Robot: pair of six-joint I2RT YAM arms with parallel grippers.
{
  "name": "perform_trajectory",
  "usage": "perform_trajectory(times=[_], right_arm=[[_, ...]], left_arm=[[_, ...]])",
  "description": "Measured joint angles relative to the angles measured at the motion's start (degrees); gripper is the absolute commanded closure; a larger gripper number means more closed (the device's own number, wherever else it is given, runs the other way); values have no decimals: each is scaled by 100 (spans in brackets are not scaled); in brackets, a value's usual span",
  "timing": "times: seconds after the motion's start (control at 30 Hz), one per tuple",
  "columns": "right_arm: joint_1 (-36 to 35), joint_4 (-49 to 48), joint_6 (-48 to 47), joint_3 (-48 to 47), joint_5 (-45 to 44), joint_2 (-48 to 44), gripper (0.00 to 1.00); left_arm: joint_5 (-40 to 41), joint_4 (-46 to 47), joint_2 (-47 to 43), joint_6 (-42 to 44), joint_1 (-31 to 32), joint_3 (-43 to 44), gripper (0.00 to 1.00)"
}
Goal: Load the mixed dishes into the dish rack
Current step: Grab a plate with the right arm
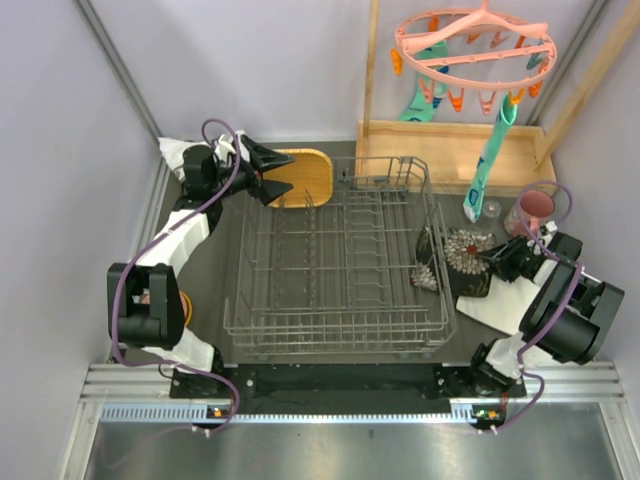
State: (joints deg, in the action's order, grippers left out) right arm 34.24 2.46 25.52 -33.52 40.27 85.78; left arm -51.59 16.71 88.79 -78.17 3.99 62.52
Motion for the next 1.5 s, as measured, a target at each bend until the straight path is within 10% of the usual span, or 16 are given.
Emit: perform_trajectory(times=[0.5, 1.5], right_arm=[[-22, 66, -2, -4, 85, 103, 100], [-81, 1639, 26, -785, -844, -1650, 100]], left_arm=[[0, -4, -2, 2, -7, 0, 4], [-2, -175, -28, 26, -31, 4, 4]])
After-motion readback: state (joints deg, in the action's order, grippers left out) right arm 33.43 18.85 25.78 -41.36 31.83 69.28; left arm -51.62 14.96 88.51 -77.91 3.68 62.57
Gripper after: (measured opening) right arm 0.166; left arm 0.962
